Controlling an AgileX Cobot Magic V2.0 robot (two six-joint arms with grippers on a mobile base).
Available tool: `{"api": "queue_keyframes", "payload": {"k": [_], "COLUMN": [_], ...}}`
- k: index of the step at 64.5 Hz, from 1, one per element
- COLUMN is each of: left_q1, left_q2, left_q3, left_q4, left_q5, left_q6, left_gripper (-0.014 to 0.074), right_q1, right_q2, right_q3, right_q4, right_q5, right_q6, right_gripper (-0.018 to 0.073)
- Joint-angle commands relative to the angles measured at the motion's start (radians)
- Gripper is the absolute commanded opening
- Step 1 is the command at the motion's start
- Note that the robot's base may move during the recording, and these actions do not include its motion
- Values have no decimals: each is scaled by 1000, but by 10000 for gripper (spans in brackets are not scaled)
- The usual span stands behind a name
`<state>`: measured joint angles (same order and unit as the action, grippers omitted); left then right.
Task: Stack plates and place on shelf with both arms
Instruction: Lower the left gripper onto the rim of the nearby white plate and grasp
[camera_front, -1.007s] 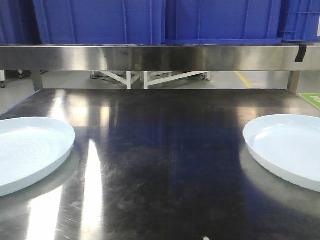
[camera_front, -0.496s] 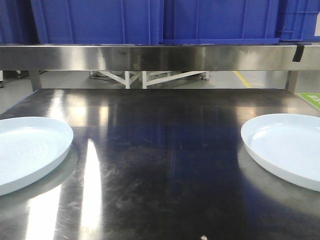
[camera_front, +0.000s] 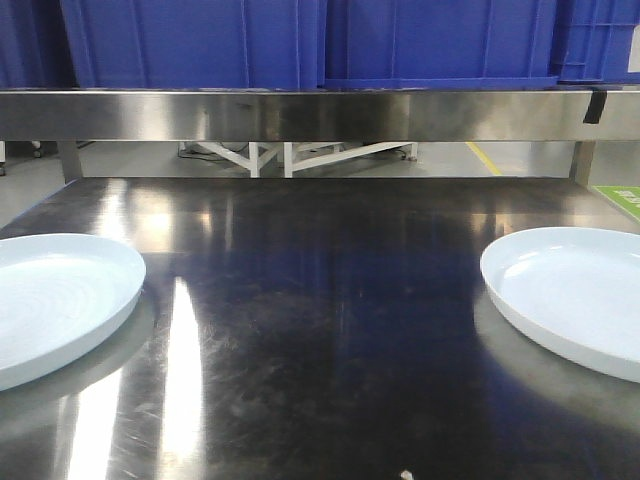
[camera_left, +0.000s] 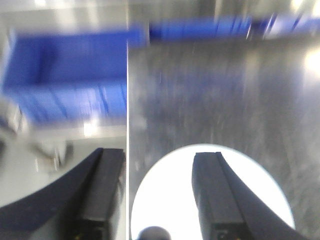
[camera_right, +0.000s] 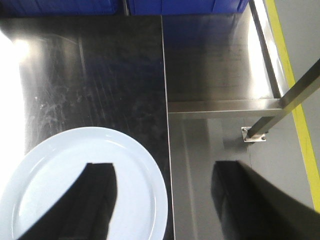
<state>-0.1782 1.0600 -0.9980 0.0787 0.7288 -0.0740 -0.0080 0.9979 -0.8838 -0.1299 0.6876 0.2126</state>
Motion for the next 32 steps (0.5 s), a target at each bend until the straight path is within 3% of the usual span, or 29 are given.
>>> {"api": "queue_keyframes", "payload": {"k": [1,17,32], "left_q1": [-7,5,57], "left_q2": [62,261,385], "left_q3": [-10,-1,-1], "left_q4": [6,6,5], "left_q5": [-69,-90,-116], "left_q6": [-27,-33,-33], "left_gripper": [401,400,400], "right_q1": [0,0,0], "right_q2": [6,57,78], "right_q3": [-40,-40,-40], "right_q4": [-21,-21,-21], "right_q5": [-52,-52,-51], "right_q6": [-13,-13,-13], "right_gripper": [552,552,552]}}
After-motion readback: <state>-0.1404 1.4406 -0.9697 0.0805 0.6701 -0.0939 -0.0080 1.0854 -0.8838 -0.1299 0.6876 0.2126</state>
